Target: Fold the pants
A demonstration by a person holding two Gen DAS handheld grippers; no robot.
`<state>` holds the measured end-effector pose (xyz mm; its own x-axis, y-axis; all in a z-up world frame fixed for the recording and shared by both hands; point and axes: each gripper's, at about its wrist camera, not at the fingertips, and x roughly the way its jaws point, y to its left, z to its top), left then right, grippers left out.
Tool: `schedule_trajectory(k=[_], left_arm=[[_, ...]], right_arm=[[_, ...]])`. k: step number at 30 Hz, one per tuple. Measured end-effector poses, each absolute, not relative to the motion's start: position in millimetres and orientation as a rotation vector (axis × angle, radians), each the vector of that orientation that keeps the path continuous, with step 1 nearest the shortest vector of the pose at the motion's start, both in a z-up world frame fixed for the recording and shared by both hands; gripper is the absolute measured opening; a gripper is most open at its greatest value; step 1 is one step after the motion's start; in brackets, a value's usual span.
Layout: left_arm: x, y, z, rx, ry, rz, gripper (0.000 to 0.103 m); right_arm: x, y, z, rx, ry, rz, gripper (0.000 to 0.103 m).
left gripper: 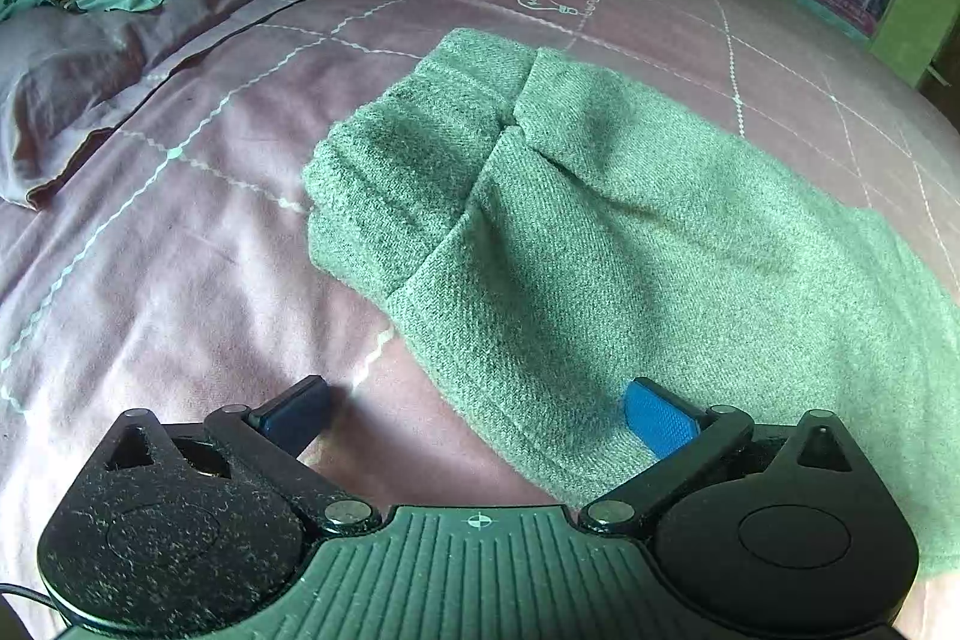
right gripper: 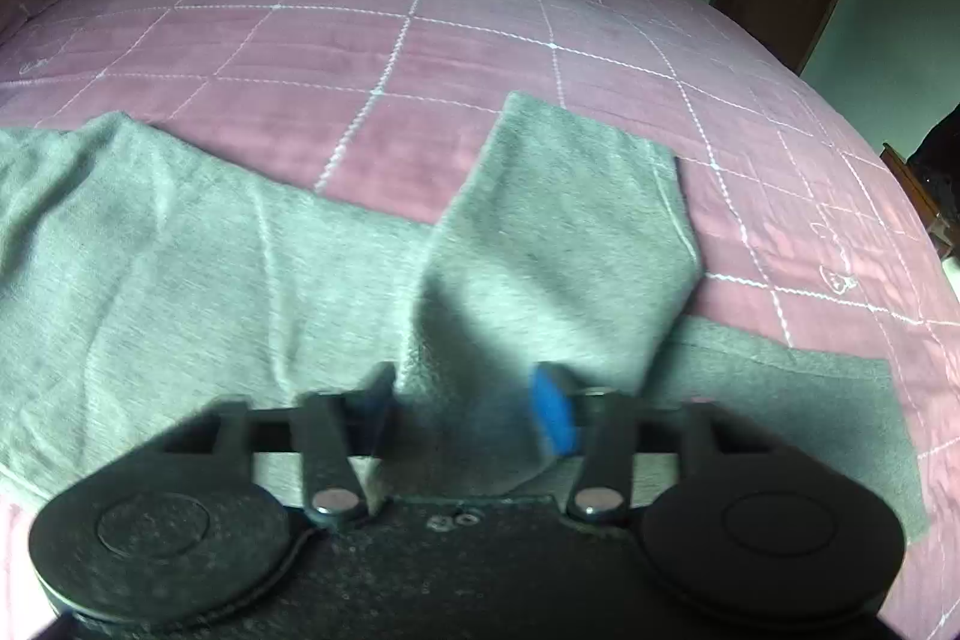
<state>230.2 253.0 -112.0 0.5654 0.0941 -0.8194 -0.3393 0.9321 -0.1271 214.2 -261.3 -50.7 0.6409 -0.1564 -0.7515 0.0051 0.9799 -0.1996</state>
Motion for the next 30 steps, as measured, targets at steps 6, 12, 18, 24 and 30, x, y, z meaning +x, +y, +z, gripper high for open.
schedule_trajectory(k=[6,12,18,24,30], left_arm=[[231,257,-114,-0.292,0.936,0.231,0.103],[231,257,-116,-0.292,0.936,0.226,0.103],[233,257,-116,-0.292,0.945,0.226,0.103],[233,259,-117,-0.297,0.942,0.218,0.103],[231,258,-118,-0.294,0.929,0.216,0.103]], right_arm=[[149,-301,-40,0.008,0.791,-0.092,0.006],[144,-326,-48,0.057,0.834,-0.113,0.039],[197,-285,-25,-0.266,0.798,0.028,0.037],[216,-302,-29,-0.305,0.840,0.045,0.004],[171,-375,-40,-0.125,0.924,-0.122,0.009]])
